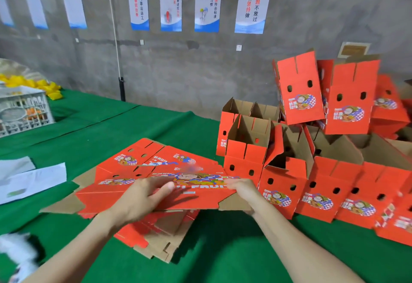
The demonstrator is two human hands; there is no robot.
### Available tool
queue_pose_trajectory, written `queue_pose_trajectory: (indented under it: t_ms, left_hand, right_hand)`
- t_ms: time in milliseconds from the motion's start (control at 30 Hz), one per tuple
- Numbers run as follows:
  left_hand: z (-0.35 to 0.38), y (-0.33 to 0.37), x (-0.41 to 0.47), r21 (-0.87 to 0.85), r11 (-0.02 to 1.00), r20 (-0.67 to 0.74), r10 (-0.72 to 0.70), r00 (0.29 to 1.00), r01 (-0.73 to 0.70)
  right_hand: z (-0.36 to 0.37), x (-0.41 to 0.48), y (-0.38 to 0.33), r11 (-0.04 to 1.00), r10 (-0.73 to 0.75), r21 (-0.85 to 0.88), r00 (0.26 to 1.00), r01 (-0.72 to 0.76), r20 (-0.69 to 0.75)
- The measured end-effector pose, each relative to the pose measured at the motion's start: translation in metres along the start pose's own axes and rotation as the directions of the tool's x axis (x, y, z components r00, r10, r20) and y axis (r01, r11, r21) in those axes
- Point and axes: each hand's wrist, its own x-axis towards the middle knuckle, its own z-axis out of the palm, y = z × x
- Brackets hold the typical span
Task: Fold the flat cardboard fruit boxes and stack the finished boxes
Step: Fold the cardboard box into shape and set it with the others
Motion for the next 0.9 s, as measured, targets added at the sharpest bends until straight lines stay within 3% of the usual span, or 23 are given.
queue_pose_trajectory:
  t_ms: [100, 200, 300, 400, 533, 633, 733, 800, 867, 900]
  left_hand:
    - [-0.031, 0.040, 0.005, 0.002, 0.996, 0.031, 0.088, 0.996, -0.088]
    - [-0.061, 0.080, 0.011, 0.203, 0.946, 0.054, 0.247, 0.967, -0.253]
    - [-0.075, 0.114, 0.022, 0.384, 0.858, 0.050, 0.350, 0.935, -0.341]
    - [-0.062, 0.136, 0.042, 0.498, 0.814, 0.046, 0.322, 0.946, -0.301]
    - [-0.030, 0.162, 0.056, 0.413, 0.831, -0.038, 0.425, 0.905, -0.373]
    - [-0.007, 0.181, 0.063, 0.399, 0.819, -0.071, 0.475, 0.877, -0.411]
    - [0.013, 0.202, 0.072, 0.364, 0.822, -0.072, 0.494, 0.866, -0.438]
    - [0.027, 0.216, 0.077, 0.322, 0.842, -0.060, 0.474, 0.878, -0.433]
    - [0.042, 0.230, 0.079, 0.277, 0.864, -0.052, 0.450, 0.891, -0.420]
    - [0.051, 0.237, 0.080, 0.251, 0.873, -0.048, 0.442, 0.896, -0.418]
  right_hand:
    - [-0.021, -0.007, -0.017, 0.952, 0.112, 0.279, 0.992, -0.123, 0.055]
    - [-0.045, -0.020, -0.031, 0.813, 0.131, 0.557, 0.985, -0.169, 0.109]
    - [-0.077, -0.037, -0.036, 0.713, 0.129, 0.673, 0.980, -0.196, 0.149]
    - [-0.105, -0.058, -0.030, 0.656, 0.145, 0.719, 0.973, -0.231, 0.181]
    - [-0.135, -0.083, -0.014, 0.570, 0.153, 0.810, 0.986, -0.139, 0.062]
    - [-0.157, -0.100, 0.000, 0.513, 0.125, 0.856, 0.980, 0.068, -0.153]
    - [-0.176, -0.121, 0.008, 0.607, 0.078, 0.706, 0.857, 0.364, -0.509]
    - [-0.181, -0.138, 0.011, 0.731, -0.143, 0.420, 0.723, 0.537, -0.676]
    - [-0.180, -0.154, 0.016, 0.760, -0.460, 0.068, 0.609, 0.646, -0.646]
    - [-0.177, -0.161, 0.018, 0.759, -0.571, -0.088, 0.595, 0.645, -0.565]
